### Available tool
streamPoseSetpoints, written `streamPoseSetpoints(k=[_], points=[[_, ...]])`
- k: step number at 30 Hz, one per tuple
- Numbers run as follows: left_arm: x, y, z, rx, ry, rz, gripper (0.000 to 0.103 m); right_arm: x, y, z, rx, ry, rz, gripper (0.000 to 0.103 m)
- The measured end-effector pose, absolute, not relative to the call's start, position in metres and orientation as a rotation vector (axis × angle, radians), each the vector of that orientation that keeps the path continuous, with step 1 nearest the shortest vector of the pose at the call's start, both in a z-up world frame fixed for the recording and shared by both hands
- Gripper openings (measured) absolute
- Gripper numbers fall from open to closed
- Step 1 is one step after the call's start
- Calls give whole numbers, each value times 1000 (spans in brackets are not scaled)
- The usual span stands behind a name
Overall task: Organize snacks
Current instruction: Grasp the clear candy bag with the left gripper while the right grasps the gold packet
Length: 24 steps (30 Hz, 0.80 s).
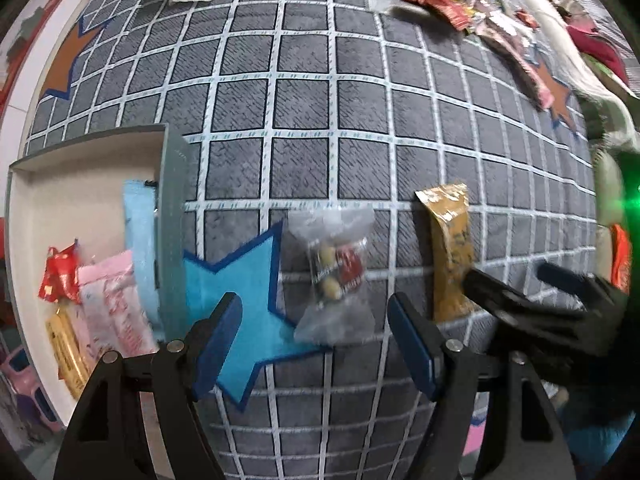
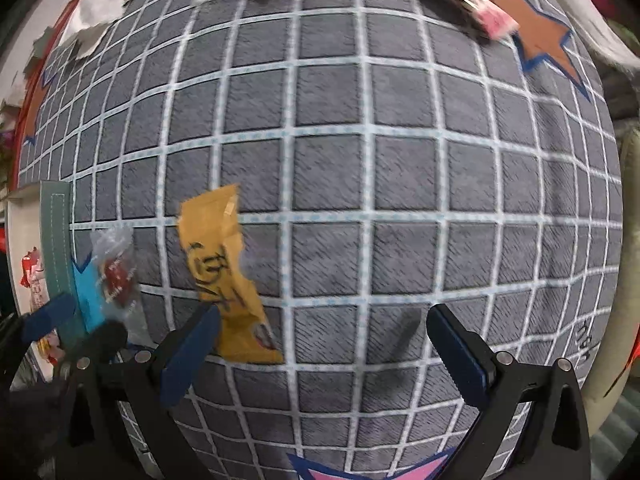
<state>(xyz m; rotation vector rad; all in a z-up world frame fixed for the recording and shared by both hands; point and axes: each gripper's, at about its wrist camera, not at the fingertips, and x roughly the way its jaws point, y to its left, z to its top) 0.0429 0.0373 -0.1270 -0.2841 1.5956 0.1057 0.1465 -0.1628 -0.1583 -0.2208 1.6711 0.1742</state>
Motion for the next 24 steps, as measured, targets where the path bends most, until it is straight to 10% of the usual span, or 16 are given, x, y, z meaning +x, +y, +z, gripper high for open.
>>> streamPoseSetpoints(k=[5, 12, 24], points=[[55, 40, -152, -297, 1609, 148, 77, 155, -230, -146, -203, 1679, 170, 103], [65, 30, -158, -176, 1585, 136, 31, 157, -240, -141, -199, 1700, 208, 103], [19, 23, -167, -136, 1607, 136, 32, 153, -209, -158, -322, 1706, 290, 103]])
